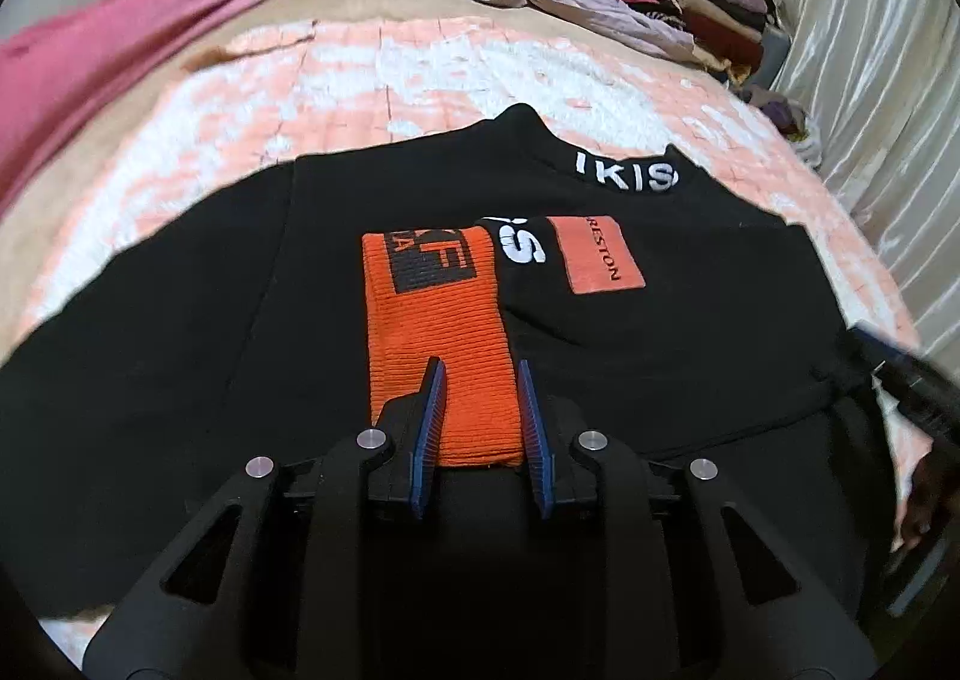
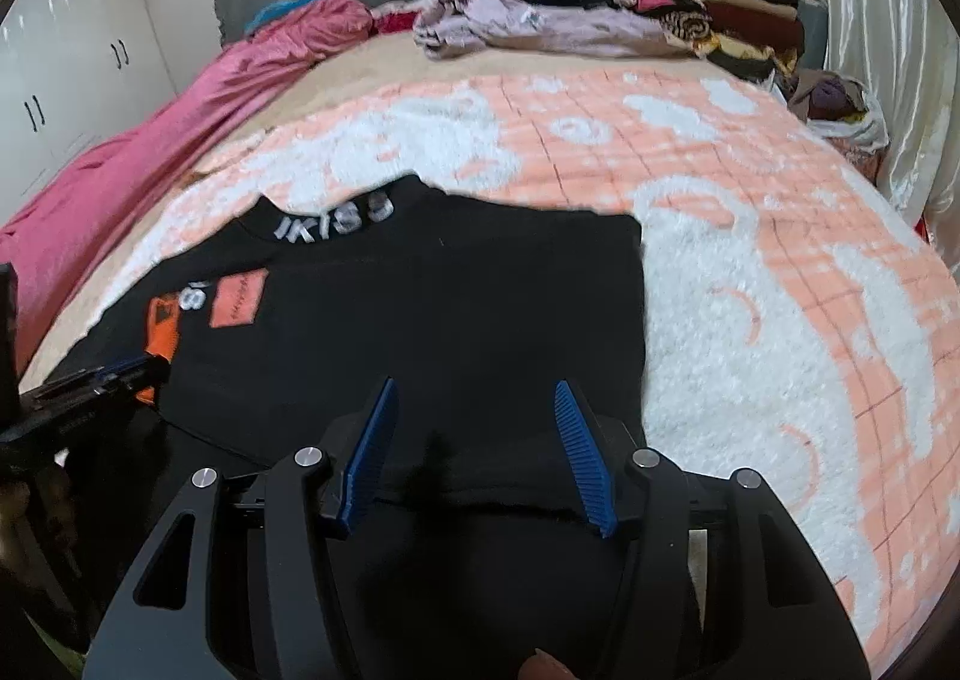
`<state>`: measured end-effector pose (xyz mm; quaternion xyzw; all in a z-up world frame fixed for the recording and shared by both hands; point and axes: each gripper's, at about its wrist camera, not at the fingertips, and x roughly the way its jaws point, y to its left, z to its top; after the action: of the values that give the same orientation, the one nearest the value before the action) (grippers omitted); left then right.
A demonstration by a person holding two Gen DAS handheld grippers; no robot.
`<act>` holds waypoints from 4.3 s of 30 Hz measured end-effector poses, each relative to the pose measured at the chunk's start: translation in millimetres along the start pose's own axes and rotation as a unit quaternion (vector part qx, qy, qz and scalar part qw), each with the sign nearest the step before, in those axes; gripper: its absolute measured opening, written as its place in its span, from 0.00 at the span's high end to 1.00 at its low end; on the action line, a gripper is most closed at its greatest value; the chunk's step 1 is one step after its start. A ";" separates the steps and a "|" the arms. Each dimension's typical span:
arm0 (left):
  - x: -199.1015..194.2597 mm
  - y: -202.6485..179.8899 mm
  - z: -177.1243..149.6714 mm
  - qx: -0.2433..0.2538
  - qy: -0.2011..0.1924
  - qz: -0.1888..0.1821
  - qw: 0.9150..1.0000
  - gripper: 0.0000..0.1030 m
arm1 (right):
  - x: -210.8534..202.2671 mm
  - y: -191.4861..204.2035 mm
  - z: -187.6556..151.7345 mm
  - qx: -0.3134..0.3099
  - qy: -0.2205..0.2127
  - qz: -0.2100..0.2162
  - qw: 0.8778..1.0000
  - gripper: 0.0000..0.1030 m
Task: Fold small clothes
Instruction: 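Lay the cuff down along the shirt body and open the left gripper, then move the left gripper to the other sleeve's orange cuff and grasp it, then fold the second sleeve across the shirt body and release the cuff with the left gripper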
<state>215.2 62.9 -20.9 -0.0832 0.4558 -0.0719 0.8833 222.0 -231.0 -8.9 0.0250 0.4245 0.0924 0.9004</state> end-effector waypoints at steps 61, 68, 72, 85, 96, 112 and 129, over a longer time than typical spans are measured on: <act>-132.3 121.3 -51.2 -0.123 -0.119 0.133 0.976 0.17 | -46.2 136.3 -15.0 -0.107 -0.040 0.104 0.988 0.04; -147.5 136.3 -64.6 -0.133 -0.136 0.174 0.966 0.16 | -54.8 159.5 -17.1 -0.133 -0.044 0.115 0.983 0.04; -155.5 156.0 -72.9 -0.162 -0.143 0.202 0.955 0.16 | -57.7 174.5 -15.3 -0.146 -0.048 0.121 0.981 0.04; -187.6 214.2 -109.9 -0.289 -0.166 0.241 0.912 0.16 | -54.1 242.7 -13.4 -0.203 -0.052 0.161 0.964 0.04; -193.6 256.1 -137.1 -0.396 -0.174 0.216 0.875 0.16 | -47.6 291.5 -17.3 -0.233 -0.043 0.188 0.953 0.04; -178.8 261.2 -137.7 -0.396 -0.163 0.211 0.879 0.86 | -8.7 304.1 -32.5 -0.193 0.001 0.207 0.959 0.04; -194.1 159.3 -94.1 -0.237 -0.236 0.138 0.932 0.90 | -33.9 162.5 -17.6 -0.078 -0.027 0.159 0.984 0.04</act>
<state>35.0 250.1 45.6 -0.2404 0.2450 0.1826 0.9213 163.8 -78.4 25.6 0.0239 0.3821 0.2665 0.8846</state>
